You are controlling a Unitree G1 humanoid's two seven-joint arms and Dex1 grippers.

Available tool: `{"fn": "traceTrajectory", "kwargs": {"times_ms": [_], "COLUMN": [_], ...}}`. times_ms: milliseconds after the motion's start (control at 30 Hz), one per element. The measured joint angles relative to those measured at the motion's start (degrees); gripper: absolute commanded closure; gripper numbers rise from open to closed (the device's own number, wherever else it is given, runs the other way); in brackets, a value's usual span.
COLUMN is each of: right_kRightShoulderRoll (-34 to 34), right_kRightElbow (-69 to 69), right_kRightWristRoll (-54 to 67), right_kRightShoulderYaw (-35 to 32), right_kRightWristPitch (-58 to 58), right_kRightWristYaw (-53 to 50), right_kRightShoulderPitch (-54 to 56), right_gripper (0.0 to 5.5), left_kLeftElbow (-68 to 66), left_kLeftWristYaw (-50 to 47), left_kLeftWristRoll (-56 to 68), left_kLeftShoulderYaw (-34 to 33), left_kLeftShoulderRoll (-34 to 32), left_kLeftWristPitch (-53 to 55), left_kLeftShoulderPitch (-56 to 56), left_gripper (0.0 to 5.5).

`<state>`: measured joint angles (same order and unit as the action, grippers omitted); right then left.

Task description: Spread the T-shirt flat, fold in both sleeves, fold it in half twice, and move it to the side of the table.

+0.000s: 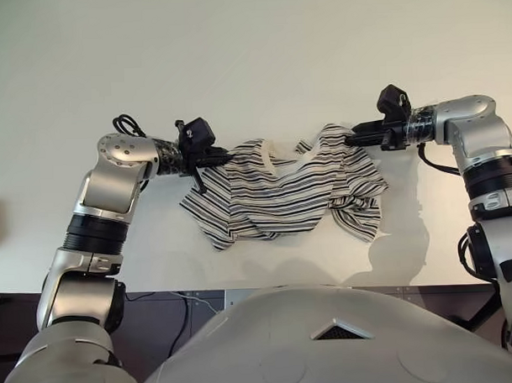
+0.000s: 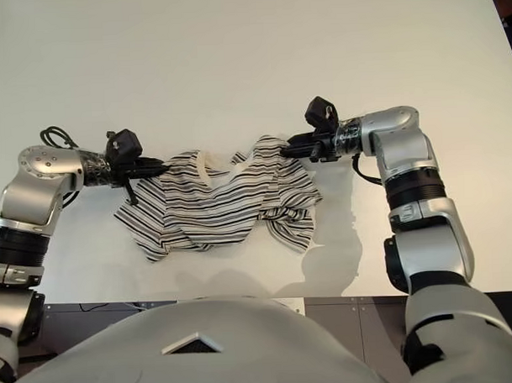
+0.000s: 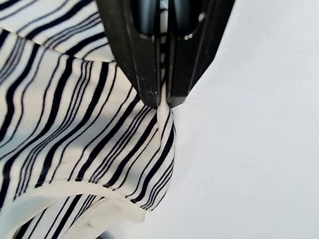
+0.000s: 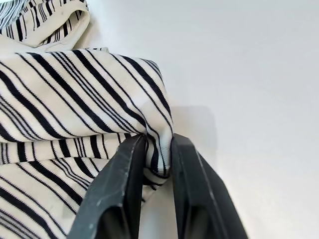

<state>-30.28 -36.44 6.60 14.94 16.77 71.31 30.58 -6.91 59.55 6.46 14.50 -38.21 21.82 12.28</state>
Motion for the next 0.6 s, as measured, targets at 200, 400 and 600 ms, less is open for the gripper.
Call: {"fn": "traceTrajectory", "kwargs": {"times_ms": [200,400,600], "right_kRightShoulderRoll": [0.4,-0.5,-5.6], "right_kRightElbow": [-0.2,6.9,19.1], "right_kRightWristRoll": [0.3,1.5,1.8], "right_kRightShoulderYaw": [-2.3,-6.4,-12.2], "right_kRightWristPitch": [0.0,-0.7,-2.9], "right_kRightWristYaw": [-2.6,-5.6,-9.6], "right_kRightShoulderPitch": [0.0,-2.4,-4.1], "right_gripper": [5.38,5.38,5.38], "left_kLeftElbow": [1.7,6.3,14.5], "left_kLeftWristYaw": [-1.8,-7.1,-13.9], "left_kLeftWristRoll": [1.2,5.5,13.9], "left_kLeftShoulderYaw": [-1.9,-8.6,-19.5], "left_kLeftShoulderRoll": [1.5,4.3,7.0], "left_kLeftWristPitch": [-0.3,0.1,2.4], "left_kLeftShoulderPitch": [-2.4,-4.0,-5.1], "left_gripper": [5.4,5.4,5.4]}}
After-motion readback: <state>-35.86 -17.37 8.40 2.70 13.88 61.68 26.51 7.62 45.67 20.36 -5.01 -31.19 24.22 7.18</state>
